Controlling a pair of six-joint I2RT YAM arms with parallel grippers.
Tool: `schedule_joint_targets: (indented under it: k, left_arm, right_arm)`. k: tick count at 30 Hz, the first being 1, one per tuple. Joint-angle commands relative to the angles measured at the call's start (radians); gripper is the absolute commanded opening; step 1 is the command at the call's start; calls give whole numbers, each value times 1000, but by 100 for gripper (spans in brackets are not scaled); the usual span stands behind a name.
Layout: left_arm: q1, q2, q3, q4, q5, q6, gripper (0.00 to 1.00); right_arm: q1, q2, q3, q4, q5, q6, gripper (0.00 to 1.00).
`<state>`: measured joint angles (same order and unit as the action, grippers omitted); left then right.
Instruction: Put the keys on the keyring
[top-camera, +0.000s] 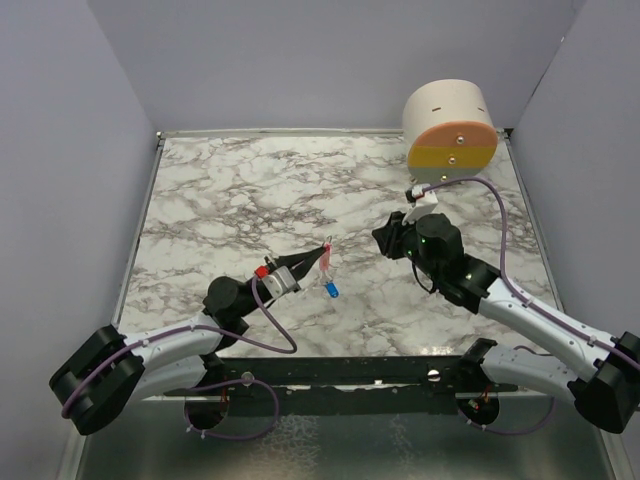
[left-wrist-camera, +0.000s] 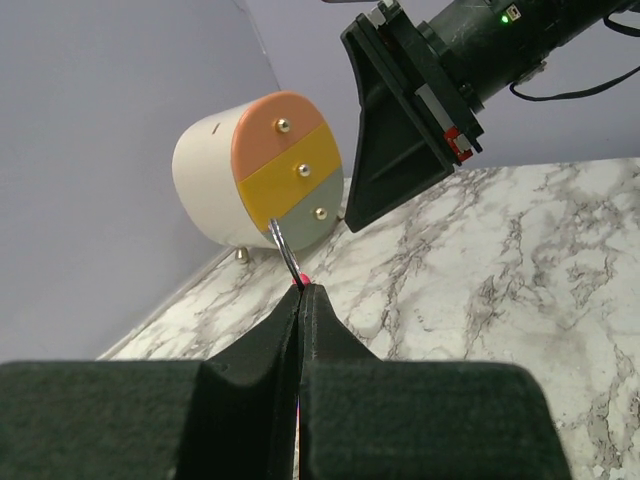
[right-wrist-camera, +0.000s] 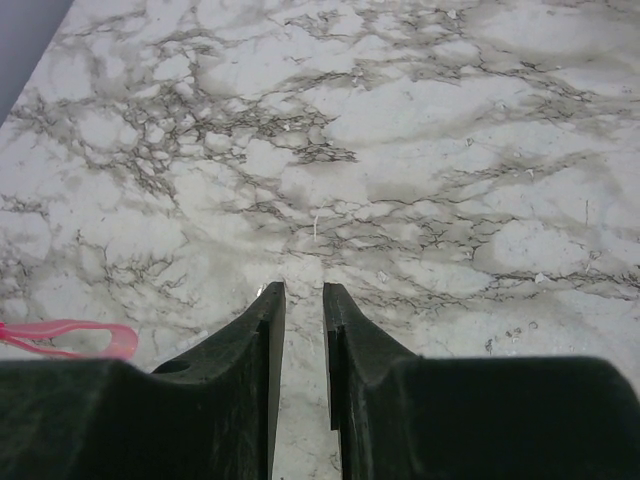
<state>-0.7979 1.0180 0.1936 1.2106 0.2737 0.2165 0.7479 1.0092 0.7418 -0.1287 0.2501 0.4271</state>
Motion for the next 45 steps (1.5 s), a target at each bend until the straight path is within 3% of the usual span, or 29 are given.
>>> schedule_joint_targets:
  k: [1,18,24,33,45]
  left_arm:
    - [9,8,-20,14,57,-15,0]
    - [19,51,-12,-36,136,46,0]
    - [20,60,-10,-54,86,50,0]
    - [24,-5,-49,-87,-94,20,0]
    - [35,-50,-76,-121,-119,31,0]
  right_arm:
    - [4,-25,-15,49,25,-23,22]
    - [4,-54,-59,95,-31,-39,21]
    - [3,-51,-78,117,-50,-55,21]
    - [5,254,-6,65,-270,-71,21]
    - [37,412,-48,185,-421,13,25]
